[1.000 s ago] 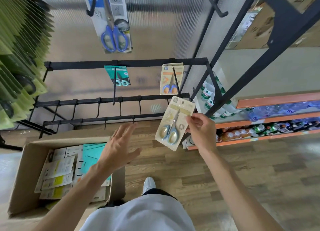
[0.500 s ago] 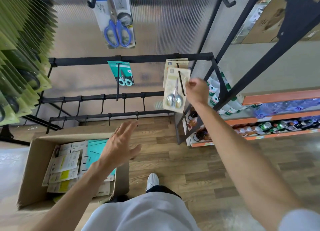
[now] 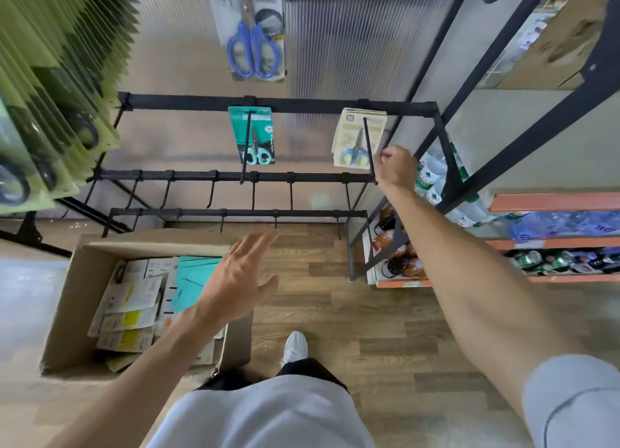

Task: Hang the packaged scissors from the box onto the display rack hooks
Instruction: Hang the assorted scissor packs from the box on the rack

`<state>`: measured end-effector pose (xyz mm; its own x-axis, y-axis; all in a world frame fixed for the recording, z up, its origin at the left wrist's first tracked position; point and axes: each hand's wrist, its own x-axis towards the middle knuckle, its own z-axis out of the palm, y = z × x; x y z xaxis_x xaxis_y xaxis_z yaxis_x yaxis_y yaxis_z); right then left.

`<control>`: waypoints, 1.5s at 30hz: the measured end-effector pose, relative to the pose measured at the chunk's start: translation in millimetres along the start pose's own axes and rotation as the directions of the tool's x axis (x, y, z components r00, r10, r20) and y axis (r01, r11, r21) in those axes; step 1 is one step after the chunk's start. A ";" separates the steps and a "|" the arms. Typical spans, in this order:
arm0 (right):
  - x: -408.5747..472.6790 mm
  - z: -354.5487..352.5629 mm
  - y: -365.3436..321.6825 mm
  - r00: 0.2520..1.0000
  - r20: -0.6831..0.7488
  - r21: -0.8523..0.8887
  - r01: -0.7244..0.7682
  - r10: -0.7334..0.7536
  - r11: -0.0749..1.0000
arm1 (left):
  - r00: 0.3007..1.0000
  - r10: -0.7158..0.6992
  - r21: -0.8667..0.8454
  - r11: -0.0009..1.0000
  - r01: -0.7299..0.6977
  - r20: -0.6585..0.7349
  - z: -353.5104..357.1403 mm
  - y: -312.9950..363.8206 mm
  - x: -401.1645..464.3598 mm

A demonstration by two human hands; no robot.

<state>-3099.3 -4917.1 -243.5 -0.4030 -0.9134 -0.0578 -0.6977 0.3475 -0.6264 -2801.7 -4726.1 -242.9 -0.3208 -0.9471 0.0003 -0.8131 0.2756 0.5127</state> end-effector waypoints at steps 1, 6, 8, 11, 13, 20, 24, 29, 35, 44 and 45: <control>-16.3 6.4 7.7 0.999 0.048 -0.039 0.026 -0.024 0.999 | 1.000 -0.005 -0.003 1.000 0.005 0.007 0.7 -0.9 -3.9; -131.8 45.2 24.4 0.858 0.458 -0.262 0.380 -0.232 0.887 | 0.993 -0.070 0.051 0.997 0.065 0.093 13.9 -23.1 -38.3; -170.3 61.5 24.8 0.777 0.564 -0.274 0.496 -0.280 0.824 | 0.983 -0.112 0.073 0.992 0.102 0.143 23.0 -42.8 -60.5; -212.4 83.9 24.0 0.654 0.693 -0.229 0.600 -0.304 0.767 | 0.957 -0.206 0.088 0.977 0.192 0.205 29.9 -70.9 -95.4; -234.9 98.2 20.8 0.576 0.748 -0.199 0.669 -0.331 0.716 | 0.926 -0.307 0.116 0.951 0.288 0.221 29.0 -82.2 -117.5; -291.9 158.3 5.7 0.388 0.864 -0.042 0.690 -0.320 0.723 | 0.772 -0.573 0.167 0.819 0.548 0.275 31.9 -124.9 -194.9; -306.1 191.8 -7.4 0.324 0.891 -0.032 0.743 -0.317 0.669 | 0.721 -0.643 0.112 0.761 0.639 0.259 30.9 -141.7 -215.2; -310.6 216.7 -30.2 0.283 0.922 -0.055 0.773 -0.265 0.632 | 0.666 -0.690 0.094 0.711 0.697 0.282 31.3 -166.1 -224.6; -322.0 237.7 -71.6 0.287 0.934 -0.074 0.742 -0.215 0.666 | 0.646 -0.703 0.017 0.680 0.733 0.297 17.0 -207.3 -230.8; -336.5 321.2 -135.4 0.208 0.963 -0.104 0.874 -0.171 0.475 | 0.596 -0.774 -0.207 0.560 0.802 0.214 6.8 -270.3 -234.2; -335.7 338.4 -143.7 0.200 0.965 -0.101 0.879 -0.169 0.465 | 0.595 -0.777 -0.218 0.557 0.802 0.204 10.3 -278.5 -232.6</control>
<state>-2663.4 -4732.2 -397.1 0.6090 -0.4459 -0.6560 -0.7387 -0.6201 -0.2643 -2505.6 -4580.9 -394.6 0.3421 -0.7445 -0.5734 -0.6039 -0.6417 0.4729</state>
